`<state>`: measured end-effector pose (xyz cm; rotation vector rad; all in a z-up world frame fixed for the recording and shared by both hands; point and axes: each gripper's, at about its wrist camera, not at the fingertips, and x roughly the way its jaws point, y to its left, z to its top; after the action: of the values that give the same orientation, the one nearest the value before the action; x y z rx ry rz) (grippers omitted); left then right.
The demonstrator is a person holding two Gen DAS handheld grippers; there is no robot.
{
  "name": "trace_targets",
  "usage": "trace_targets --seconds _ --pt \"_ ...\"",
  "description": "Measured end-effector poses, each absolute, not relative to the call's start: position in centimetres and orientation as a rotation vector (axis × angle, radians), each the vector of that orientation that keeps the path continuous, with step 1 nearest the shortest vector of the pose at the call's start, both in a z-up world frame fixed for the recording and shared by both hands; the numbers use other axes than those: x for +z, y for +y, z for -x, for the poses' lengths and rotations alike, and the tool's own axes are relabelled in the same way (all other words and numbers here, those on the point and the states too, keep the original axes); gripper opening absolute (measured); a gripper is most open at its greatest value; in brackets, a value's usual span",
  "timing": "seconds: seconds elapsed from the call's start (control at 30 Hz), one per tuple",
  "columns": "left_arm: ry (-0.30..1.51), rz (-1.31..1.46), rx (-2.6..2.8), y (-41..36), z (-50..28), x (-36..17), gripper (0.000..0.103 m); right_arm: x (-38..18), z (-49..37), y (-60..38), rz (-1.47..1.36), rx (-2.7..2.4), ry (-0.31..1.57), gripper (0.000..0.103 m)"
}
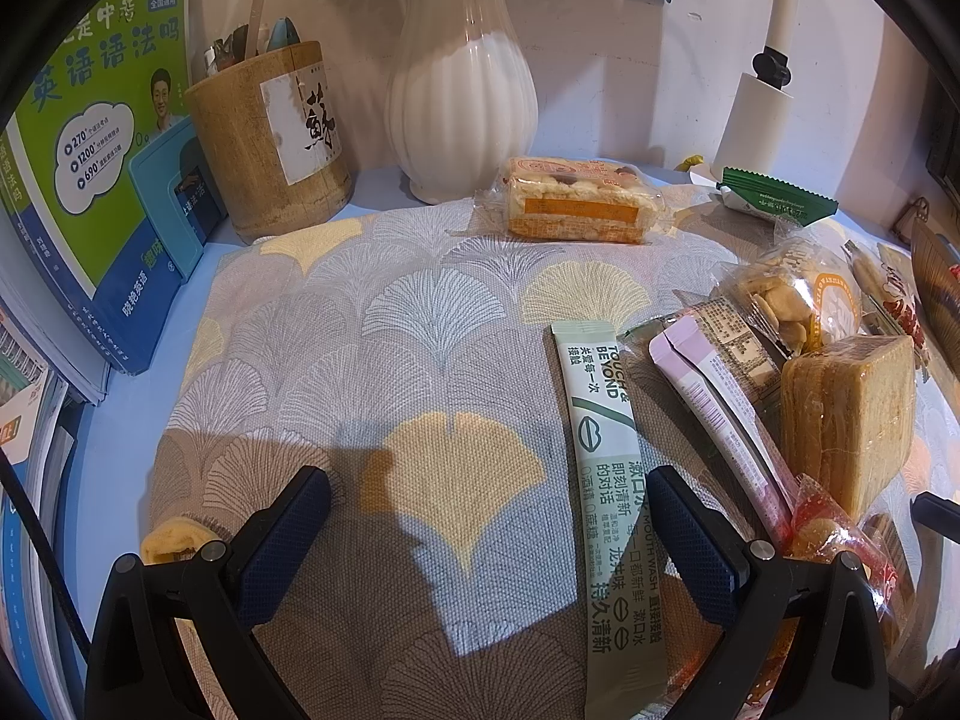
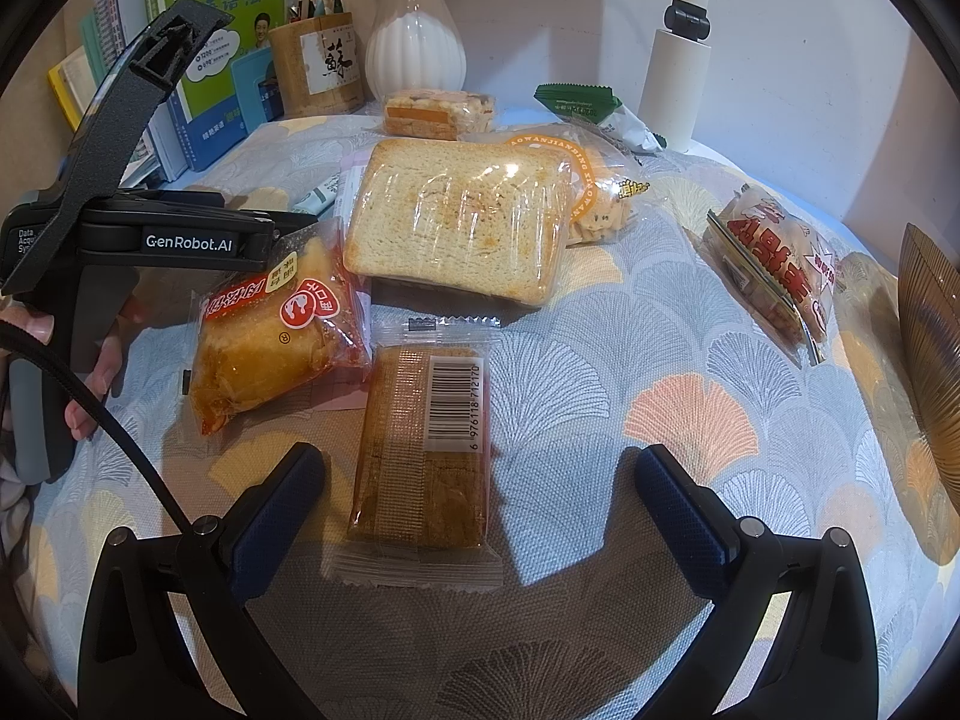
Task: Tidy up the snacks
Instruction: 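Move both tools back over the table toward the remaining snacks, then grasp the green-and-white stick sachet with the left tool while the right tool grasps the barcode pastry packet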
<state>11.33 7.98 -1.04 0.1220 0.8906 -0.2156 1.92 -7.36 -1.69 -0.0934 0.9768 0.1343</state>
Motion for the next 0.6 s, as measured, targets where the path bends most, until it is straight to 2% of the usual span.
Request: trace_targets --seconds 0.6 --pt "0.892 -0.123 -0.217 7.95 -11.36 -1.04 0.103 -0.93 -1.54 -7.13 0.094 0.136 0.977 0.103"
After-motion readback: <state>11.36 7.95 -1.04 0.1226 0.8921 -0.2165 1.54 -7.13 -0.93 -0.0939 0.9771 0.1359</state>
